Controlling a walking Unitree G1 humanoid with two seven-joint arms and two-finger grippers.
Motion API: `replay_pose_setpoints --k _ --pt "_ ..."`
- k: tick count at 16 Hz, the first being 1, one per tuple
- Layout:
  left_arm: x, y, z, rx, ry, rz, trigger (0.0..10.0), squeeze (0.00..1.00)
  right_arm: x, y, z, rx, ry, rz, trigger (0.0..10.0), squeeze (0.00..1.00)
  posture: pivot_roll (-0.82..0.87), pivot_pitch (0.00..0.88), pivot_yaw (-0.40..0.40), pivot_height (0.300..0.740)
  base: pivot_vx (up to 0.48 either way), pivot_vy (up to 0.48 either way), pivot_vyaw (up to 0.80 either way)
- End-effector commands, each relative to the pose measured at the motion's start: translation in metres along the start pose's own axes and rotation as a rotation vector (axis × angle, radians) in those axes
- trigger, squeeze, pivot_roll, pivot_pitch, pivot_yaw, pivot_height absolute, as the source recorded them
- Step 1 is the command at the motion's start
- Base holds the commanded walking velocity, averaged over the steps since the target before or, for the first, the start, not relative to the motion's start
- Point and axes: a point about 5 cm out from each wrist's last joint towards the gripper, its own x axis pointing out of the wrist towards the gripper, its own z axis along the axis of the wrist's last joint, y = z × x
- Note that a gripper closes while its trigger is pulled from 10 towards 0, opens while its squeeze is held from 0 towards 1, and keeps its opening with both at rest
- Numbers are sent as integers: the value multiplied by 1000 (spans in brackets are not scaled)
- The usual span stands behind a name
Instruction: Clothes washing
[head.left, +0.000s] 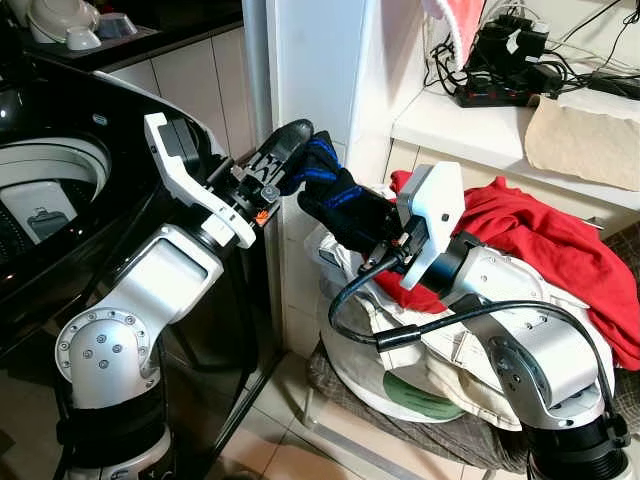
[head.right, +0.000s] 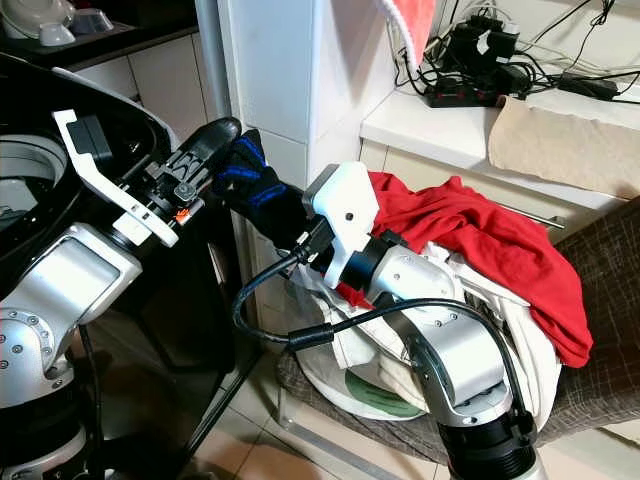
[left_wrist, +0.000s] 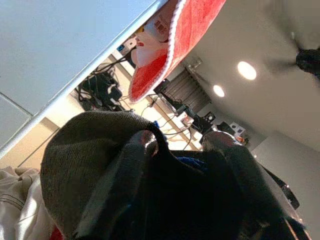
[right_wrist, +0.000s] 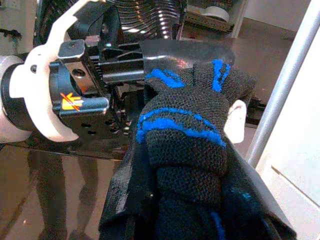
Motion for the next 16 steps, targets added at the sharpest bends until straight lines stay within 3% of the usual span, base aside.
replay_pose_setpoints --k 1,5,6,7,8,9,10,15,16 --pt "0 1 -2 -4 12 14 0 0 0 -3 2 -17 -6 -13 0 0 8 0 -5 740 0 0 0" --pt "1 4 5 -4 -17 31 0 0 1 -3 2 -35 -2 -17 0 0 9 0 -4 740 0 0 0" --pt "1 4 6 -1 -23 34 0 0 1 -3 2 -40 -1 -19 863 0 9 0 -4 740 0 0 0" --pt "1 6 10 8 -36 46 0 0 1 -4 2 -45 2 -23 9529 0 10 0 -2 740 0 0 0" --pt "0 8 15 21 -52 58 0 0 2 -4 1 -46 3 -30 10000 0 11 0 -1 740 0 0 0" --pt "0 9 18 32 -67 69 0 0 2 -5 1 -42 -1 -37 10000 686 11 0 0 740 0 0 0" --pt "0 11 24 44 -89 83 0 0 2 -6 1 -33 -4 -36 10000 1000 11 0 1 740 0 0 0" --pt "-1 22 55 251 -155 187 0 0 2 -8 2 -61 5 -62 10000 1000 10 0 3 740 0 0 0" --pt "0 27 72 374 -195 248 0 0 2 -9 1 -79 15 -71 10000 192 12 0 2 740 0 0 0"
